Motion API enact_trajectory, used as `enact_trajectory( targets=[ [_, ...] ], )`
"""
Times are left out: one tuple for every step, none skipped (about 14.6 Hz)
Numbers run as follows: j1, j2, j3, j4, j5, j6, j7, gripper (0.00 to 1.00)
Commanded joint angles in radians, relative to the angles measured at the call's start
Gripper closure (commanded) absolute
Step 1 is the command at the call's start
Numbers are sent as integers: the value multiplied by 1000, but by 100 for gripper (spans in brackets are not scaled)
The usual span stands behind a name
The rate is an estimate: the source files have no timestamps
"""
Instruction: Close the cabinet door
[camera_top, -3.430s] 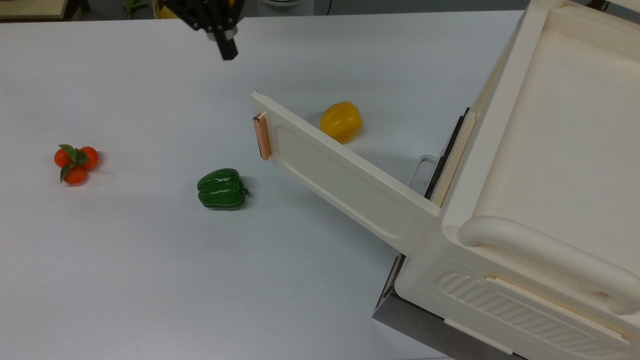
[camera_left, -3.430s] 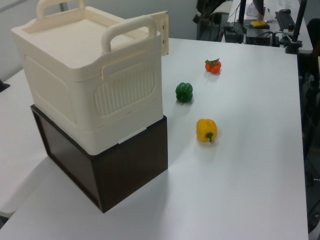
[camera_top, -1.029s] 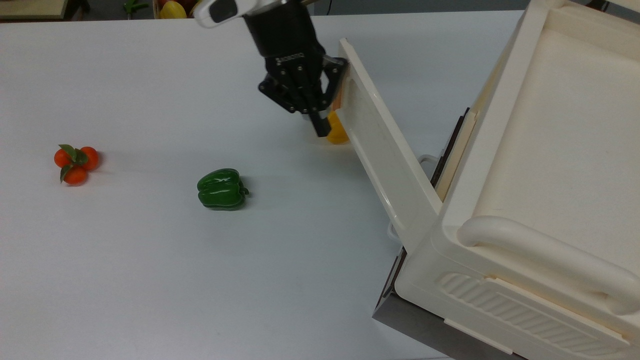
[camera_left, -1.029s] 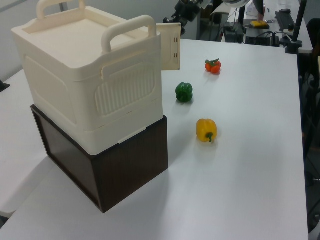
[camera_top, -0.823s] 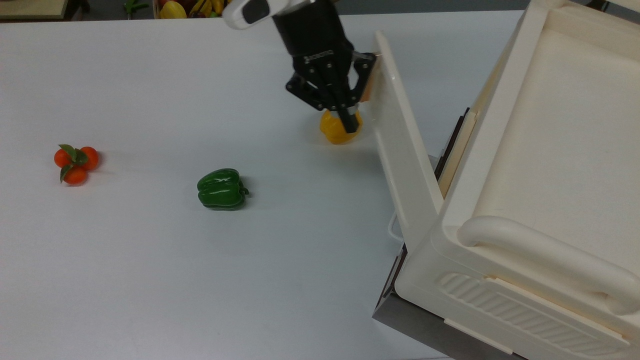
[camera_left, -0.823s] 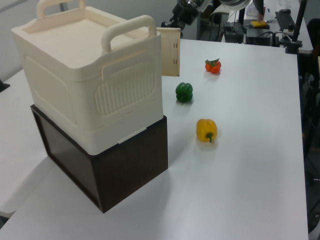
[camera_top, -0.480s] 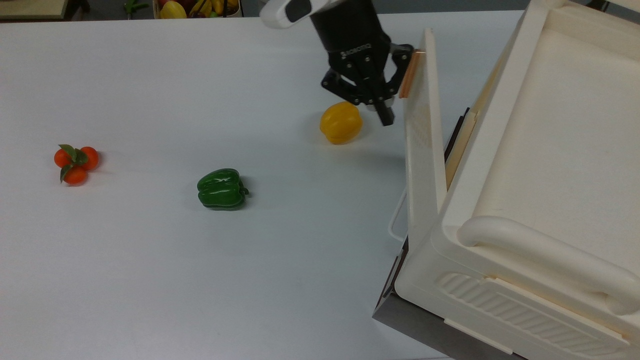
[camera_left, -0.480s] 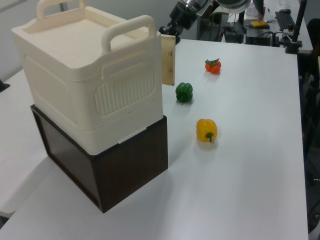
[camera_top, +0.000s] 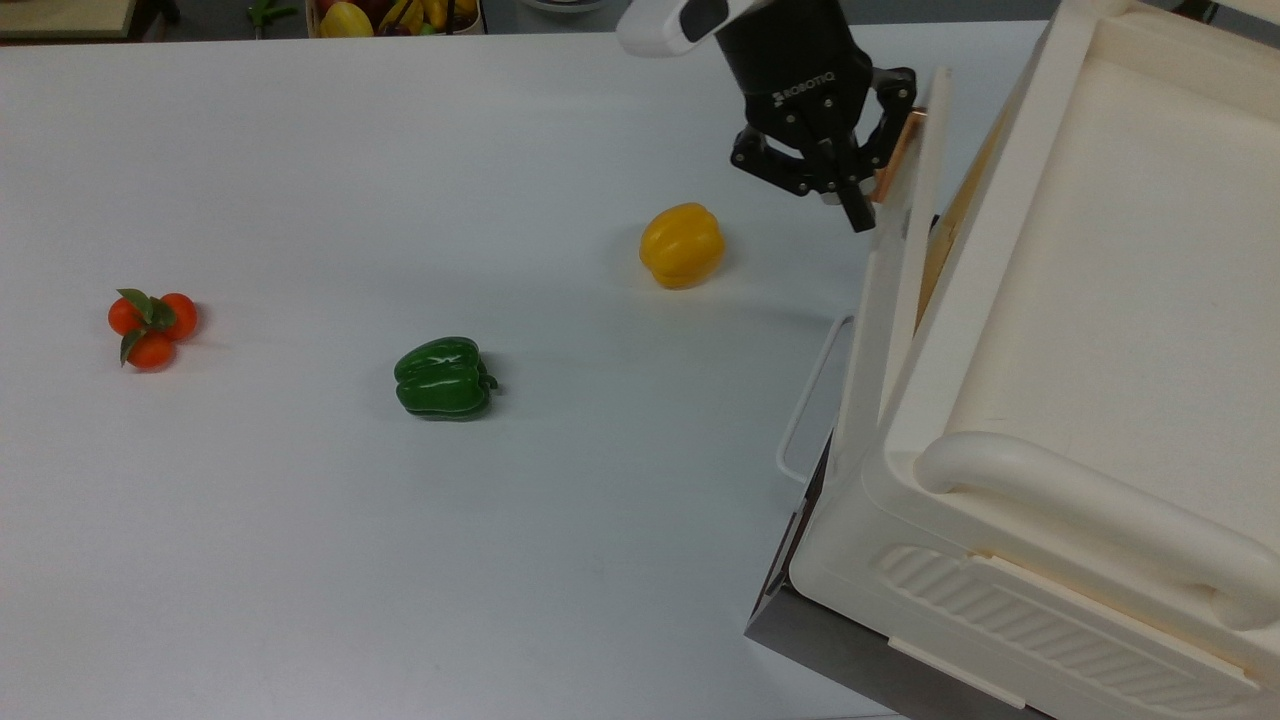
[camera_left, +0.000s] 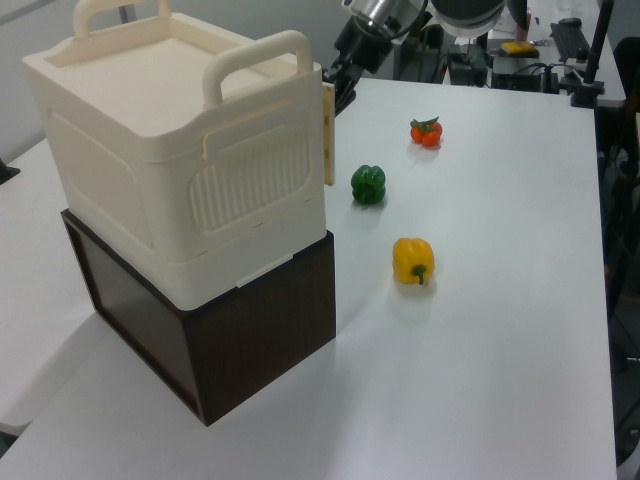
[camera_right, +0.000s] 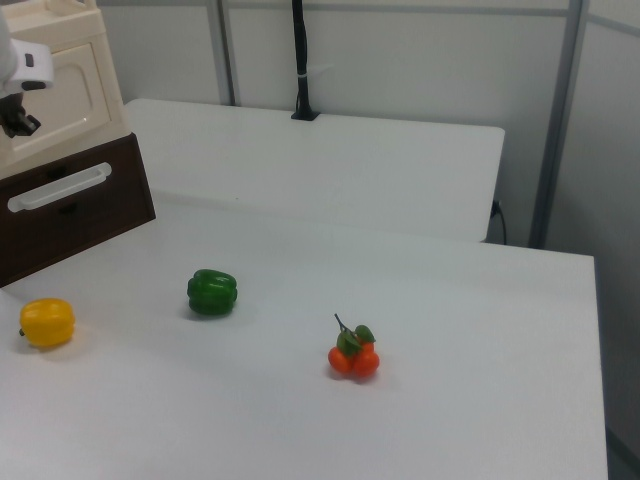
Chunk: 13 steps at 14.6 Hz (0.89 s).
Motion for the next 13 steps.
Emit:
enact_trajectory(
  targets=[
    [9, 7, 40, -7, 4, 76, 23, 100],
    [12, 10, 47, -7, 4, 85, 23, 100],
    [20, 19, 54, -7, 4, 100, 23, 100],
    [22, 21, 54, -6, 4, 108, 23, 100],
    [23, 22, 58, -7, 4, 117, 23, 100],
    [23, 27, 63, -7, 2, 131, 23, 100],
    [28, 28, 63, -7, -5, 137, 23, 100],
    [37, 30, 64, -7, -14, 152, 23, 100],
    [37, 30, 64, -7, -14, 156, 23, 100],
    [37, 30, 64, -7, -16, 156, 23, 100],
    [31, 19, 64, -14, -17, 143, 22, 100],
    [26, 7, 64, -23, -16, 133, 22, 100],
    [16, -16, 63, -40, -17, 104, 22, 100]
  ],
)
